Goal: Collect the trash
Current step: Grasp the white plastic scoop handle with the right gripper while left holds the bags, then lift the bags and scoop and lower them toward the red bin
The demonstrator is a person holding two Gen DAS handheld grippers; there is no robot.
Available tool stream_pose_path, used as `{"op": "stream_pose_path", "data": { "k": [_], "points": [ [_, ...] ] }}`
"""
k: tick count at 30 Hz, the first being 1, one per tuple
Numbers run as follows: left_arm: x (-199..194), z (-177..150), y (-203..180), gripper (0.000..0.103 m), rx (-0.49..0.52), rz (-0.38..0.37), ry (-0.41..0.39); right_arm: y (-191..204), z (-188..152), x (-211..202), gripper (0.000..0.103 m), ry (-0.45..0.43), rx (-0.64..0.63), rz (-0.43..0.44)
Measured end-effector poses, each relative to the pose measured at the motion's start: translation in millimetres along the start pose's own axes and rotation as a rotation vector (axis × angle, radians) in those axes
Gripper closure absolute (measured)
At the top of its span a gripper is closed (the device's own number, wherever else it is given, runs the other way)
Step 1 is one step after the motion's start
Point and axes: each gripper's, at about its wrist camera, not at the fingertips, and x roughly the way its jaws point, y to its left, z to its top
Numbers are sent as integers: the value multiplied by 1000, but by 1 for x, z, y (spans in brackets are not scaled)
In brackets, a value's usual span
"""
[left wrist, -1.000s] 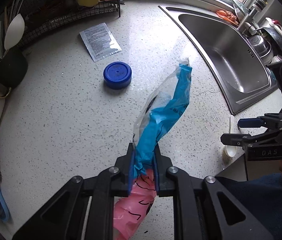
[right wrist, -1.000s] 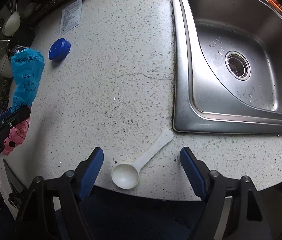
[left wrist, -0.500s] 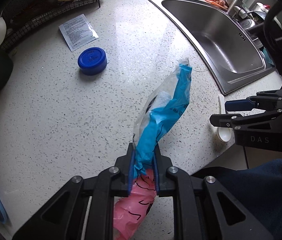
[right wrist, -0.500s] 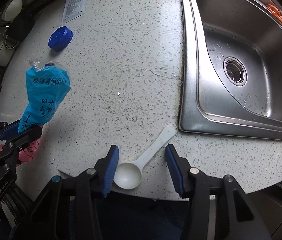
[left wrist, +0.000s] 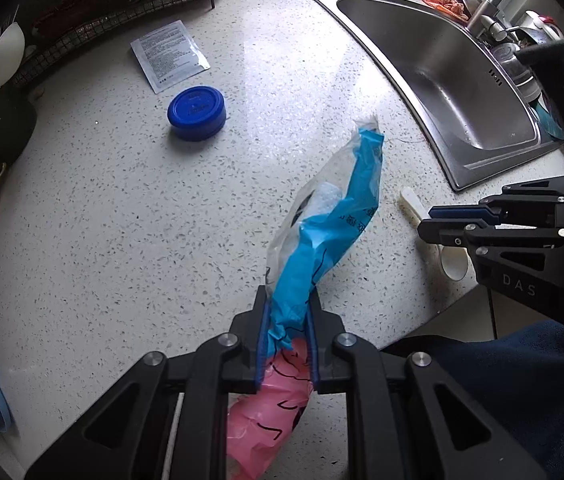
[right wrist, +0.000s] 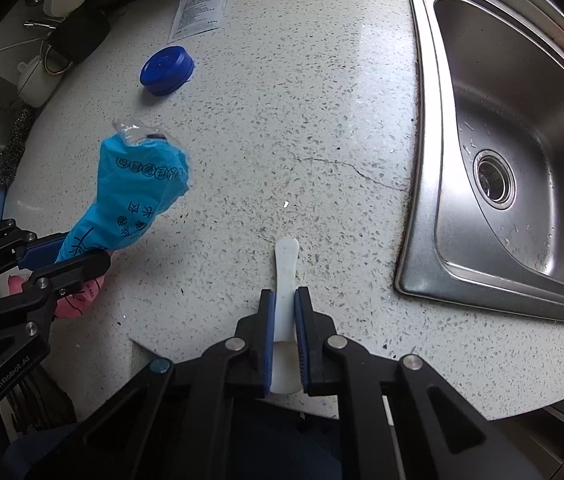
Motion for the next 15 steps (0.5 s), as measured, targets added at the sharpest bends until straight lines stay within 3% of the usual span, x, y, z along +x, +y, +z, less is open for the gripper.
{"op": "stream_pose_path", "data": {
  "k": [10, 15],
  "points": [
    [-14, 15, -22, 89, -42, 55, -25, -19, 14, -35, 94, -89, -88, 47],
    [-24, 23, -48, 89, -30, 46, -53, -35, -2, -56, 94, -131, -94, 53]
  ]
}}
